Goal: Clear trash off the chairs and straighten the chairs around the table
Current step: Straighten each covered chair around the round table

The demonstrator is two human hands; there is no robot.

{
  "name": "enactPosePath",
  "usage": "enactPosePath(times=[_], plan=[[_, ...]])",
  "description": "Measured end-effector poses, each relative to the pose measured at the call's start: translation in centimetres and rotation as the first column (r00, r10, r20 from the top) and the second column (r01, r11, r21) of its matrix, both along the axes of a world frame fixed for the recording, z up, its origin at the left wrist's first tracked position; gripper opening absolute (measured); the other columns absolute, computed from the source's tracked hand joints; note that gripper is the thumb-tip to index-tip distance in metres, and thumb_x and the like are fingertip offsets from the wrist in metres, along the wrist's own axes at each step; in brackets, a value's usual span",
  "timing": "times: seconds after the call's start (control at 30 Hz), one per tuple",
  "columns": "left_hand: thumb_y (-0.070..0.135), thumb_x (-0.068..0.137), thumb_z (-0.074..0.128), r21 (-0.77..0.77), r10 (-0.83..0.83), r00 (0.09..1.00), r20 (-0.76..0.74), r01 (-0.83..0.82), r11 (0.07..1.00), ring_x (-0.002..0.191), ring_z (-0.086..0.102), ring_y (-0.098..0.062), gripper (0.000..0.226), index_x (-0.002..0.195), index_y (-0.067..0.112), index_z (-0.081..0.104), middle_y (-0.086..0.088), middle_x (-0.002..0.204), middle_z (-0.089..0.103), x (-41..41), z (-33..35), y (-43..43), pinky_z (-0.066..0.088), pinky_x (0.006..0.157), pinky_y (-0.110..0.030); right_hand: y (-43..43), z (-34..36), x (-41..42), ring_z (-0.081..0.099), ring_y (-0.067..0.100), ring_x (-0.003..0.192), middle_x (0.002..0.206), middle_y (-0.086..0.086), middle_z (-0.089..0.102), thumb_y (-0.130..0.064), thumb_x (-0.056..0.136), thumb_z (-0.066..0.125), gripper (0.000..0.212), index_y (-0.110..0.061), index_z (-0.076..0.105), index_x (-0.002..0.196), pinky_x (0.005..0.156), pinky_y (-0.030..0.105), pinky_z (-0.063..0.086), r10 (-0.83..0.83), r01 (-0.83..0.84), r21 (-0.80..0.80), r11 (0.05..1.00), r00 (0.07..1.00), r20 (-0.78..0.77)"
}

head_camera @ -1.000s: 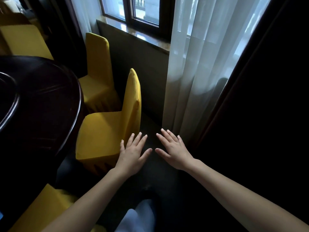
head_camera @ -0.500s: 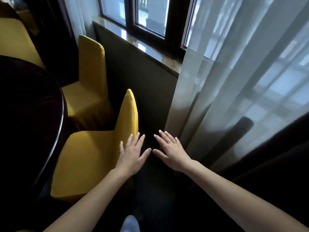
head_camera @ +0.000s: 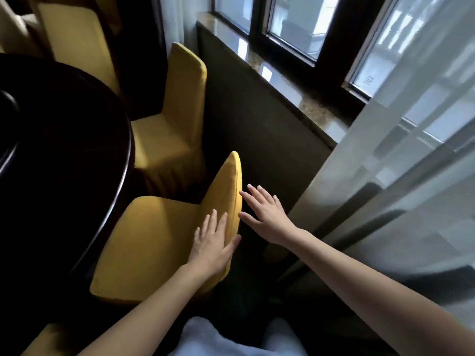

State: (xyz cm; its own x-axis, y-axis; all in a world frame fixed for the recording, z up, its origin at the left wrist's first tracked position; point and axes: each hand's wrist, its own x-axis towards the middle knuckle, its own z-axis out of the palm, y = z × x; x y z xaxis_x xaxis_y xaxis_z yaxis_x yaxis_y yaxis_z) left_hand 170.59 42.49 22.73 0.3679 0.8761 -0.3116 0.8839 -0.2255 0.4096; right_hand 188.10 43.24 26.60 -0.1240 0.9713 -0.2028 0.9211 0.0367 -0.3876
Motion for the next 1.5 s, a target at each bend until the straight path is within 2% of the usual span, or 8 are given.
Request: enactPosePath(times=[0.23,0.37,0.5,0.6,0.7,0.87,1.2,1.5], plan=[[0.075,0.082,0.021,-0.233,0.122,0.986,-0.117,-0.147,0.961,0.147,0.005,-0.022,0.085,0.149,0.027,0.003,0.0,0.159,0.007,1.8,-0.8,3.2,0.009,0.118,-0.046,8.6,-0.8,2.0,-0.014,0.024,0.147,0.161,0.0,-0.003,-0.059,0.093,0.038,0.065,-0.034,0.019,0.15,0.117,0.056,-0.007,0.356,-0.347,-0.079,0.934,0.918,0.176],[0.072,0.084,0.027,-0.398,0.332,0.943,-0.002,-0.305,0.865,0.141,0.027,-0.021,0.08,0.149,0.026,0.012,0.001,0.155,0.024,3.1,-0.9,3.6,0.025,0.114,-0.042,13.6,-1.1,3.5,-0.001,0.019,0.148,0.157,-0.003,0.023,-0.056,0.091,0.046,0.056,-0.03,0.041,0.14,0.116,0.06,0.001,0.617,-0.607,-0.114,0.787,0.772,0.154],[0.076,0.079,0.034,-0.508,0.598,0.787,0.15,-0.458,0.73,0.135,0.035,-0.02,0.085,0.147,0.028,0.018,0.0,0.151,0.03,3.3,-2.4,2.6,0.032,0.11,-0.039,17.3,-2.3,4.8,0.017,0.015,0.144,0.143,-0.008,0.042,-0.066,0.083,0.047,0.058,-0.034,0.05,0.131,0.116,0.057,-0.002,0.774,-0.78,-0.037,0.625,0.612,0.166],[0.076,0.076,0.039,-0.353,0.683,0.704,0.194,-0.6,0.718,0.128,0.043,-0.016,0.084,0.141,0.024,0.034,0.001,0.143,0.041,4.5,-2.6,1.2,0.037,0.102,-0.028,18.9,-3.1,4.6,0.031,0.018,0.133,0.129,-0.009,0.048,-0.079,0.073,0.038,0.07,-0.035,0.054,0.124,0.114,0.057,-0.004,0.814,-0.828,0.003,0.561,0.552,0.182],[0.084,0.065,0.028,0.023,0.707,0.676,0.206,-0.726,0.687,0.111,0.057,-0.01,0.088,0.124,0.025,0.054,0.01,0.125,0.057,6.3,-1.9,0.2,0.037,0.075,-0.015,20.1,-3.4,4.1,0.038,0.018,0.12,0.116,-0.009,0.053,-0.084,0.068,0.036,0.073,-0.034,0.058,0.116,0.113,0.057,0.006,0.855,-0.88,0.03,0.474,0.469,0.221],[0.075,0.069,0.047,0.338,0.734,0.628,0.259,-0.771,0.54,0.08,0.068,-0.009,0.052,0.095,0.032,0.063,0.017,0.091,0.069,6.6,-2.2,-0.3,0.051,0.058,-0.023,21.9,-4.2,3.6,0.051,0.023,0.107,0.101,-0.005,0.057,-0.09,0.07,0.024,0.079,-0.028,0.061,0.104,0.106,0.052,0.023,0.903,-0.946,0.081,0.314,0.324,0.282],[0.067,0.072,0.053,0.531,0.749,0.623,0.226,-0.723,0.441,0.069,0.068,-0.006,0.044,0.085,0.029,0.071,0.016,0.081,0.071,4.3,-2.5,2.1,0.048,0.051,-0.019,25.2,-4.7,0.5,0.047,0.023,0.109,0.109,-0.005,0.057,-0.091,0.07,0.018,0.082,-0.031,0.057,0.11,0.105,0.053,0.022,0.897,-0.96,0.05,0.275,0.275,0.345],[0.07,0.072,0.046,0.571,0.773,0.625,0.105,-0.675,0.468,0.061,0.065,-0.015,0.05,0.078,0.026,0.069,0.01,0.074,0.068,-2.7,-2.4,6.0,0.044,0.048,-0.021,27.3,-3.7,-6.8,0.033,0.031,0.126,0.126,0.003,0.045,-0.08,0.075,0.037,0.075,-0.028,0.048,0.127,0.113,0.056,0.006,0.868,-0.903,-0.069,0.424,0.384,0.314]])
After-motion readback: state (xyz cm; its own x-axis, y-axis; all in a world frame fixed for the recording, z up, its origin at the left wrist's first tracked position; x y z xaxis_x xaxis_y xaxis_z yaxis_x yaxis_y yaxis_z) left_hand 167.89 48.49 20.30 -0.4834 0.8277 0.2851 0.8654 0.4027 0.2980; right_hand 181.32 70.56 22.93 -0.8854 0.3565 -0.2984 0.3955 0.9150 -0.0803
